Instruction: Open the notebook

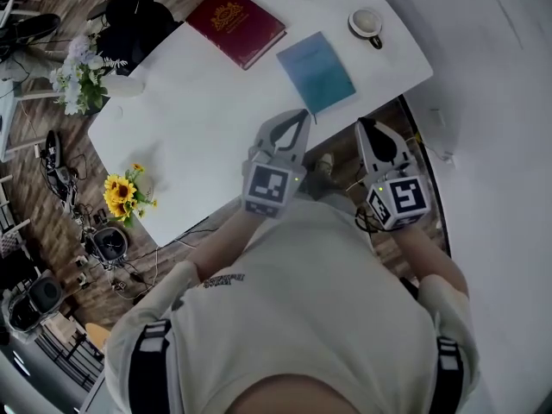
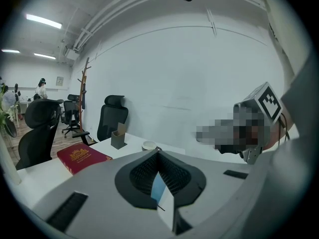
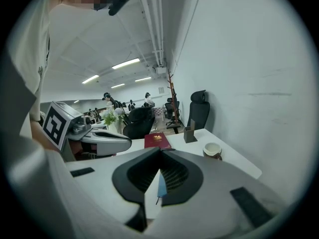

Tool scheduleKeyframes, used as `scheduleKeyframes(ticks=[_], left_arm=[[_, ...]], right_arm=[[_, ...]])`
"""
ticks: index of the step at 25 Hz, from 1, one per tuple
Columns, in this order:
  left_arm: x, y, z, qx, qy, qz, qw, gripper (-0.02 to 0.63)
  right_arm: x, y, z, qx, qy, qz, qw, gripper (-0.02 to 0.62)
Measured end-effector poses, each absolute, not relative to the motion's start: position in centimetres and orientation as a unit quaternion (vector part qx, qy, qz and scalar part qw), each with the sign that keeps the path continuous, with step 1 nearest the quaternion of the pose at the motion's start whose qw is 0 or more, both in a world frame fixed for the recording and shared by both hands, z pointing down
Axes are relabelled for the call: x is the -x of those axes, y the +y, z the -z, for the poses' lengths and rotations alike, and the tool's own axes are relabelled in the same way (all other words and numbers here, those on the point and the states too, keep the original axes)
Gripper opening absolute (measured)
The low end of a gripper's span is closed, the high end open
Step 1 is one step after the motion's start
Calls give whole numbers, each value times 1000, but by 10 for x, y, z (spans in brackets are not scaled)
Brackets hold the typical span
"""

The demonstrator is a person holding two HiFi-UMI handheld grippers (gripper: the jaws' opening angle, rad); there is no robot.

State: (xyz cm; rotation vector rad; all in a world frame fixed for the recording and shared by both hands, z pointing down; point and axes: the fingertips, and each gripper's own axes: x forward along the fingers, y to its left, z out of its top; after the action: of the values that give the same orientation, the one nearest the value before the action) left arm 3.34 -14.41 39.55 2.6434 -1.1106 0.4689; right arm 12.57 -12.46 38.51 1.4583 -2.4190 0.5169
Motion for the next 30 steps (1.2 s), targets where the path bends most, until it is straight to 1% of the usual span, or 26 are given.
scheduleKeyframes(ticks=[4,7,13,18,19,20,27,30], left_arm=[[-40,-159,-411,-896,-386,-177,126,2],[-45,-170,-426,-890,-392,-186,143,2],[-62,-194,-467,-880,-385,-223,168,2],[-79,-202,-505,-873,-365,-261,194,2],[-82,-204,-513,-871,-361,-267,200,2],[-85,-205,-521,-869,-356,-273,208,2],[-99,-201,-579,-852,-323,-322,259,2],[-101,-197,-599,-845,-311,-338,275,3]], right_arm=[[-132,-138,-402,-497,-834,-196,137,4],[-136,-148,-418,-491,-833,-204,152,6],[-146,-181,-468,-478,-823,-256,170,102],[-154,-195,-515,-474,-810,-281,203,107],[-155,-198,-524,-471,-808,-286,210,118],[-156,-200,-534,-468,-805,-292,216,152],[-166,-211,-593,-455,-791,-323,251,155],[-167,-210,-611,-451,-784,-343,253,155]])
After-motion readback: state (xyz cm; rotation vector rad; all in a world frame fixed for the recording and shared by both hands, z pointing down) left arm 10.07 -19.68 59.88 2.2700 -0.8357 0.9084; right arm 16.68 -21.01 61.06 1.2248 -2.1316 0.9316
